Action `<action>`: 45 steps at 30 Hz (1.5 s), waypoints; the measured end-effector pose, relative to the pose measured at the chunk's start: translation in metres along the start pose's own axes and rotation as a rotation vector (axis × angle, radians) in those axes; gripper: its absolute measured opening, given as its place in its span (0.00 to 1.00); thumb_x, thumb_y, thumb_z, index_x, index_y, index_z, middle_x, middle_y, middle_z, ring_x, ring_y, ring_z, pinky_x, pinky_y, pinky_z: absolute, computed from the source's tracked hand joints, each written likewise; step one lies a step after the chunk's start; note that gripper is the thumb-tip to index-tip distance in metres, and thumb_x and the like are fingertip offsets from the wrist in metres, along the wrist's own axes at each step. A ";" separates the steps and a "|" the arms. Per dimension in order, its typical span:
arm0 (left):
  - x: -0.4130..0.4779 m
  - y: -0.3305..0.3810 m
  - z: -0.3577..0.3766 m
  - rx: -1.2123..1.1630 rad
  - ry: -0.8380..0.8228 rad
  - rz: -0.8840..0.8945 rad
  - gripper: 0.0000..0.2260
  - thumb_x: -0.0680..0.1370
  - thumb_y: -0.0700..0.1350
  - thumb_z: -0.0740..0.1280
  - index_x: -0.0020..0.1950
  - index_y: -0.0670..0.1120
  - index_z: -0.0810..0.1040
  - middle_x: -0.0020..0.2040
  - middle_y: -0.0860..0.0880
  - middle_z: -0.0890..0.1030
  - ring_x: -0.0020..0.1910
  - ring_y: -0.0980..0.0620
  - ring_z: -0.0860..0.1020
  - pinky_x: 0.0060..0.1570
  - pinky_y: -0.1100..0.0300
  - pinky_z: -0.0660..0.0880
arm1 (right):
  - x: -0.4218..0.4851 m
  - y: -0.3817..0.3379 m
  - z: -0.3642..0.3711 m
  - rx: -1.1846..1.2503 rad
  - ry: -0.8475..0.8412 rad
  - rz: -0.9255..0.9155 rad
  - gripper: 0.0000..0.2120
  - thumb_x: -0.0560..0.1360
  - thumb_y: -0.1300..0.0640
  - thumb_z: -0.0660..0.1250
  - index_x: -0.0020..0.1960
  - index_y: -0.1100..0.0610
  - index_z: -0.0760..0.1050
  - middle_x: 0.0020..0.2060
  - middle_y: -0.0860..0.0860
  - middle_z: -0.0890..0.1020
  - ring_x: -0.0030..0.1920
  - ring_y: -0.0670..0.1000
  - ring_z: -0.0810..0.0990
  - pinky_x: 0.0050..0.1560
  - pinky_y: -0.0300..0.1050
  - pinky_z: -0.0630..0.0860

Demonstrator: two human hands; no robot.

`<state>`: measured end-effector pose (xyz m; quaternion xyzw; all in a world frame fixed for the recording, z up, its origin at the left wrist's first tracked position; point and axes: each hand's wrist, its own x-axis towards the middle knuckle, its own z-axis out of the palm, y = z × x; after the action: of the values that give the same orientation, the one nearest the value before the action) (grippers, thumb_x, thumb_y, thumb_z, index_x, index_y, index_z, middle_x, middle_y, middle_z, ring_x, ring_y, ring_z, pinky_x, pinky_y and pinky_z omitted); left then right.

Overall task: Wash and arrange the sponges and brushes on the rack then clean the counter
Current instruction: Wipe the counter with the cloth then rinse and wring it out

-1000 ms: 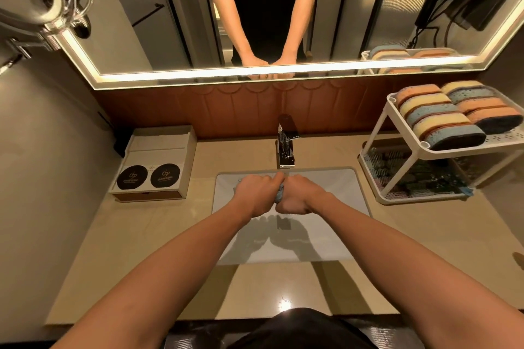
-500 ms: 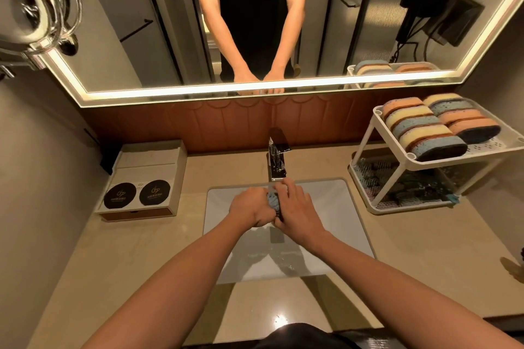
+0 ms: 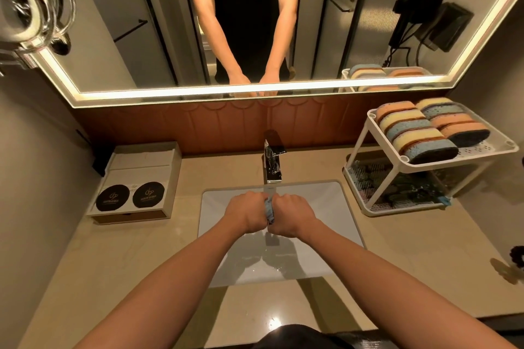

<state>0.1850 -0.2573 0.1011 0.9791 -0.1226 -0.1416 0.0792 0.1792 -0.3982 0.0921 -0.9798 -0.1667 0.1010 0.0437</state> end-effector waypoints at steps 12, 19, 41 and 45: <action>0.002 0.004 0.015 0.268 0.167 0.182 0.21 0.75 0.43 0.67 0.66 0.48 0.66 0.47 0.45 0.83 0.43 0.41 0.82 0.36 0.54 0.67 | -0.002 0.006 -0.011 0.286 -0.258 0.060 0.09 0.62 0.49 0.69 0.35 0.55 0.75 0.33 0.52 0.79 0.34 0.53 0.76 0.36 0.47 0.76; 0.004 0.004 0.012 0.381 0.214 0.226 0.22 0.77 0.43 0.66 0.69 0.47 0.64 0.47 0.45 0.84 0.41 0.40 0.82 0.32 0.55 0.64 | -0.001 0.009 -0.018 0.396 -0.320 0.035 0.10 0.60 0.50 0.68 0.28 0.53 0.69 0.29 0.50 0.74 0.31 0.51 0.70 0.35 0.46 0.70; -0.004 -0.010 0.034 -0.713 0.166 -0.371 0.28 0.64 0.61 0.80 0.57 0.50 0.76 0.55 0.50 0.74 0.48 0.48 0.79 0.47 0.54 0.78 | -0.020 0.026 0.000 1.167 0.040 0.180 0.35 0.72 0.50 0.76 0.74 0.47 0.63 0.66 0.51 0.71 0.61 0.48 0.74 0.57 0.36 0.77; -0.009 -0.003 0.034 -1.192 0.098 -0.213 0.22 0.71 0.45 0.78 0.63 0.48 0.79 0.55 0.49 0.85 0.56 0.47 0.83 0.56 0.52 0.80 | -0.014 0.020 -0.003 1.475 -0.016 0.112 0.19 0.75 0.51 0.74 0.65 0.49 0.76 0.55 0.50 0.85 0.56 0.49 0.85 0.53 0.43 0.83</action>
<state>0.1674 -0.2559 0.0710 0.7785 0.0803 -0.1476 0.6048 0.1736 -0.4215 0.0955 -0.7023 -0.0059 0.1962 0.6843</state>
